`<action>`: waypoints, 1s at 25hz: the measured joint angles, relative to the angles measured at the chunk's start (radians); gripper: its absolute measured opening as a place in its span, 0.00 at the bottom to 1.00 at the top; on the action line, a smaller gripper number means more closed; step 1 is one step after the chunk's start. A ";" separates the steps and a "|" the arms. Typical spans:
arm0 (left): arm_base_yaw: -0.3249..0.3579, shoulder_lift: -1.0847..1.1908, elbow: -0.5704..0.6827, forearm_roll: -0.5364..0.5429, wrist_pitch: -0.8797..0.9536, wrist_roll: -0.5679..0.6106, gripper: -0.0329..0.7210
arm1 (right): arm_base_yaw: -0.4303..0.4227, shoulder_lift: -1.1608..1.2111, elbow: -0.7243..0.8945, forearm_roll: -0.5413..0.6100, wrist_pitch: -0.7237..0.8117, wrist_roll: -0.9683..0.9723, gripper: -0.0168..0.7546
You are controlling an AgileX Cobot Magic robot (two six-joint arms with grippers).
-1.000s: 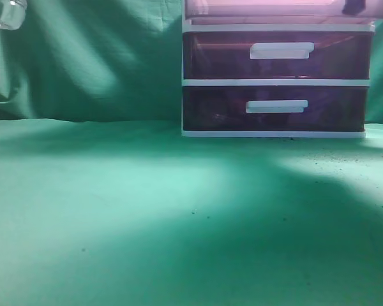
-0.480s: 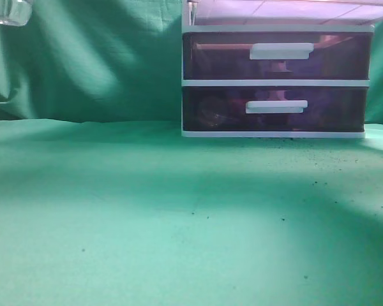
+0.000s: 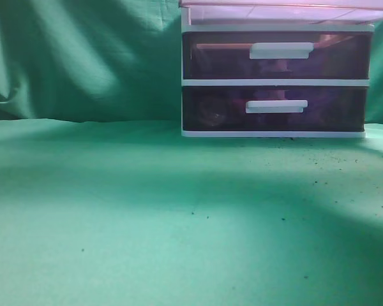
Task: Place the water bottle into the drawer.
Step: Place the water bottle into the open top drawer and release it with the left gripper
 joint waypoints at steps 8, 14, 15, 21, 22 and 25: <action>-0.099 0.158 -0.371 -0.349 -0.202 0.395 0.40 | 0.005 0.006 0.000 0.004 0.004 0.006 0.15; -0.149 0.430 -0.640 -0.395 -0.206 0.421 0.40 | 0.005 0.008 0.000 0.004 0.002 0.008 0.15; -0.149 0.479 -0.664 -0.395 -0.206 0.422 0.40 | 0.005 0.008 0.000 0.004 0.002 0.008 0.15; -0.149 0.694 -0.731 -0.353 -0.204 0.426 0.40 | 0.005 0.008 0.000 0.004 0.002 0.003 0.15; -0.149 0.712 -0.731 -0.335 -0.199 0.426 0.40 | 0.005 0.008 0.000 0.004 0.002 0.003 0.15; -0.149 0.750 -0.731 -0.269 -0.170 0.428 0.40 | 0.005 0.008 0.000 0.004 0.002 0.001 0.15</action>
